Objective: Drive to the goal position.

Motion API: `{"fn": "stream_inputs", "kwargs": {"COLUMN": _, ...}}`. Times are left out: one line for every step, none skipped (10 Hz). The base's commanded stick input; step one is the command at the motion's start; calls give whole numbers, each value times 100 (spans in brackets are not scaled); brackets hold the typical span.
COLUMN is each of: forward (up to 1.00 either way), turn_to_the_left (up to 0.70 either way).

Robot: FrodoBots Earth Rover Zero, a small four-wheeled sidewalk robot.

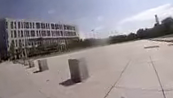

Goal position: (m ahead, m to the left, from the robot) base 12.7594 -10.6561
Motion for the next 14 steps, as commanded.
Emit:
{"fn": "stream_inputs", "kwargs": {"forward": 70, "turn_to_the_left": 0}}
{"fn": "stream_inputs", "kwargs": {"forward": 70, "turn_to_the_left": 0}}
{"fn": "stream_inputs", "kwargs": {"forward": 70, "turn_to_the_left": 0}}
{"fn": "stream_inputs", "kwargs": {"forward": 70, "turn_to_the_left": 0}}
{"fn": "stream_inputs", "kwargs": {"forward": 70, "turn_to_the_left": 0}}
{"fn": "stream_inputs", "kwargs": {"forward": 70, "turn_to_the_left": 0}}
{"fn": "stream_inputs", "kwargs": {"forward": 70, "turn_to_the_left": 0}}
{"fn": "stream_inputs", "kwargs": {"forward": 70, "turn_to_the_left": 0}}
{"fn": "stream_inputs", "kwargs": {"forward": 70, "turn_to_the_left": 0}}
{"fn": "stream_inputs", "kwargs": {"forward": 70, "turn_to_the_left": 0}}
{"fn": "stream_inputs", "kwargs": {"forward": 70, "turn_to_the_left": 0}}
{"fn": "stream_inputs", "kwargs": {"forward": 70, "turn_to_the_left": -7}}
{"fn": "stream_inputs", "kwargs": {"forward": 70, "turn_to_the_left": -27}}
{"fn": "stream_inputs", "kwargs": {"forward": 70, "turn_to_the_left": -27}}
